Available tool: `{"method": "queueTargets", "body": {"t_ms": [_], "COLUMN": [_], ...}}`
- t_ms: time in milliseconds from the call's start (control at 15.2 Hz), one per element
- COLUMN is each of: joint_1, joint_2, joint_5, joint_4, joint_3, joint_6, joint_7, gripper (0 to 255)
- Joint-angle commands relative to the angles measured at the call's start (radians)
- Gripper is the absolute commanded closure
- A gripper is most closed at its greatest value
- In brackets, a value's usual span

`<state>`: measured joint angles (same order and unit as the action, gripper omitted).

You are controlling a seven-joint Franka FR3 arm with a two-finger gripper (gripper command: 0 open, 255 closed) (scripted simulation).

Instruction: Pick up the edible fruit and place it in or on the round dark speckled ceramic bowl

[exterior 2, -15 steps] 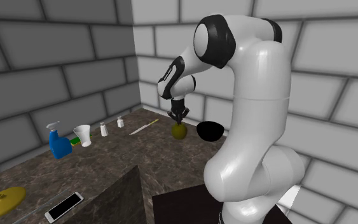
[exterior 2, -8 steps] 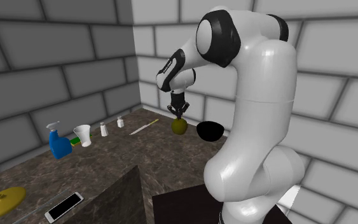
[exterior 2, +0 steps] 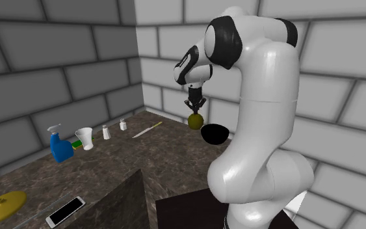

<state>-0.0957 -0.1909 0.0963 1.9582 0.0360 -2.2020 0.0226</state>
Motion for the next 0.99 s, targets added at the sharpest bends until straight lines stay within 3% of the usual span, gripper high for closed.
{"method": "queueTargets", "body": {"t_ms": [0,462,924], "joint_1": [-0.019,-0.103,-0.185], "joint_2": [-0.027,-0.144,-0.309], "joint_5": [-0.006,-0.033,-0.060], "joint_4": [-0.058,-0.283,-0.586], "joint_3": [-0.012,-0.053,-0.080], "joint_6": [0.029,0.127,0.259], "joint_7": [0.038,0.182,0.302], "gripper": [255,255,255]}}
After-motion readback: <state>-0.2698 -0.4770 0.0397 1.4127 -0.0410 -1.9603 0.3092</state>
